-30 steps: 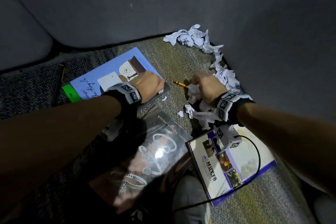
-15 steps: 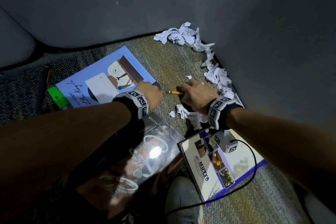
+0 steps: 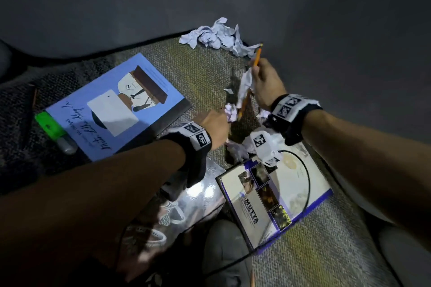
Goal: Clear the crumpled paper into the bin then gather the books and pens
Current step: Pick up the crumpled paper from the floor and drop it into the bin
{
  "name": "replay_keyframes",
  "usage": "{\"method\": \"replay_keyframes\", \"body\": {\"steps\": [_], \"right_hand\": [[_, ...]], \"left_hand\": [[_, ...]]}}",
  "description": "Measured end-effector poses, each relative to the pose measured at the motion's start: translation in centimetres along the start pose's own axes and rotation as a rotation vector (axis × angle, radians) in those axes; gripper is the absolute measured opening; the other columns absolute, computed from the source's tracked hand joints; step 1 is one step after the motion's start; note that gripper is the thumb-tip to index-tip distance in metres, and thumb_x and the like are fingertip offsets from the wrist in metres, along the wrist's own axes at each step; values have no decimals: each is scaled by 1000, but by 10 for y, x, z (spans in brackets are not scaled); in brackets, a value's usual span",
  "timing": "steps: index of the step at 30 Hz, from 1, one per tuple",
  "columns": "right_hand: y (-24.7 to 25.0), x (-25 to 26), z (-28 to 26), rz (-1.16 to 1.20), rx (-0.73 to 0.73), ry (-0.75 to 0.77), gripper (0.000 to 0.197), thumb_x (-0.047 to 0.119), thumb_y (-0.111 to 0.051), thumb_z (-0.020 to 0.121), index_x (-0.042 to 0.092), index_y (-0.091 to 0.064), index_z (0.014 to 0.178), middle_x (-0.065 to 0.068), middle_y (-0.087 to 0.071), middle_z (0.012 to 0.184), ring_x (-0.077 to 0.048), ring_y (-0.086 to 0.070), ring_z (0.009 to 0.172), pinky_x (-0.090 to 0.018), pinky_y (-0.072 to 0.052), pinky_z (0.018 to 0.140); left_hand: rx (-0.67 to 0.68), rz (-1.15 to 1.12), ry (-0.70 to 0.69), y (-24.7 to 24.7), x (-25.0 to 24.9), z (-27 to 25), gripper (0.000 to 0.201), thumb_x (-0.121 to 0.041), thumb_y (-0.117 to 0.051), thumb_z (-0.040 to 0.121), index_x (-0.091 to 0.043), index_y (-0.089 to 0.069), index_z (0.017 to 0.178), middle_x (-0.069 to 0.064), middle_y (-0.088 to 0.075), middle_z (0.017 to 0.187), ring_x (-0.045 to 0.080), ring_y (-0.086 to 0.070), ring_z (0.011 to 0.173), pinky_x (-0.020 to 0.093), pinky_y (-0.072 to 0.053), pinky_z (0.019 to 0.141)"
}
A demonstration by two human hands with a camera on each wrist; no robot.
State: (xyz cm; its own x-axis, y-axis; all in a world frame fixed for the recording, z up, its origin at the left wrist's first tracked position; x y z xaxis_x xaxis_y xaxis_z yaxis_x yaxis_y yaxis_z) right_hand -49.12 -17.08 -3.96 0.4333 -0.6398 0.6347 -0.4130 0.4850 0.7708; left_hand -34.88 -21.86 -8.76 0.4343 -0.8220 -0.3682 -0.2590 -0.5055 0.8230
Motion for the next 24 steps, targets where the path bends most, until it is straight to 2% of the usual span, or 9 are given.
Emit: {"method": "replay_keyframes", "body": {"steps": [2,6,11,13,15,17,20,22,24], "right_hand": [[-11,14,4,17,26,-2,30,16,-41,99,4,-51,124,-5,-61,94,-20,-58,85,-26,-40,77],[-13,3,11,-147,64,-124,41,9,-42,96,6,-41,138,-17,-55,130,-32,-52,119,-37,-40,99],[11,-28,10,-83,-64,-216,29,5,-50,91,12,-55,120,-7,-62,108,-24,-63,99,-36,-52,88],[18,-39,8,160,-103,-310,26,-2,-44,86,11,-64,98,-5,-60,90,-19,-65,66,-29,-56,62],[23,-44,7,250,-150,-368,29,0,-38,73,13,-64,78,-6,-58,76,-18,-53,53,-25,-46,46],[26,-43,7,277,-170,-370,25,10,-37,68,16,-61,70,-6,-56,71,-20,-48,55,-25,-40,48],[16,-28,15,-24,-55,-217,26,9,-34,86,20,-58,85,-2,-62,82,-15,-55,63,-19,-43,59],[-2,-18,19,-202,78,-133,16,25,-45,94,18,-60,95,-5,-66,93,-21,-63,79,-21,-51,71],[-30,-10,22,-446,253,-43,32,40,-55,92,14,-58,110,-13,-64,108,-31,-60,101,-28,-44,77]], "left_hand": [[9,-47,75,-8,7,-1,30,-32,-51,92,-7,-54,108,12,-61,102,32,-62,100,32,-46,73],[-13,65,124,-12,17,-2,69,-57,-64,78,-9,-38,121,15,-57,118,33,-59,106,39,-49,80],[-77,156,37,-6,18,8,113,-71,-61,71,-17,1,148,26,-47,131,38,-57,109,41,-50,79],[-50,210,-39,-10,13,12,108,-74,-55,74,-25,4,150,28,-45,131,40,-54,110,43,-48,81],[-31,258,-92,-14,8,13,93,-72,-48,81,-25,-4,149,28,-42,132,42,-51,113,45,-47,84],[-27,314,-121,-18,6,12,72,-66,-41,88,-22,-18,141,26,-40,130,41,-50,112,44,-46,85],[34,401,-165,-26,0,11,42,-53,-32,97,-21,-27,123,25,-36,130,42,-48,110,45,-43,84],[68,422,-192,-25,-2,11,35,-46,-31,100,-19,-27,121,22,-39,127,39,-50,105,43,-42,80],[72,370,-206,-22,0,7,41,-45,-32,99,-17,-26,128,20,-42,128,39,-52,106,43,-43,82]]}}
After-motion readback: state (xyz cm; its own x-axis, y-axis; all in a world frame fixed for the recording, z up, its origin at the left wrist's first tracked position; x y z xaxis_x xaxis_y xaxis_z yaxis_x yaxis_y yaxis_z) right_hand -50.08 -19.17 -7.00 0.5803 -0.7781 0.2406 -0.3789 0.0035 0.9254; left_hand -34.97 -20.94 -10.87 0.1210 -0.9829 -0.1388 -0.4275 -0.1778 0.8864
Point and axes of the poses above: each hand's wrist, its own z-axis towards the middle knuckle, its own y-axis out of the back of the hand, x = y × z, the point moved 8 cm from there along z, towards the middle knuckle
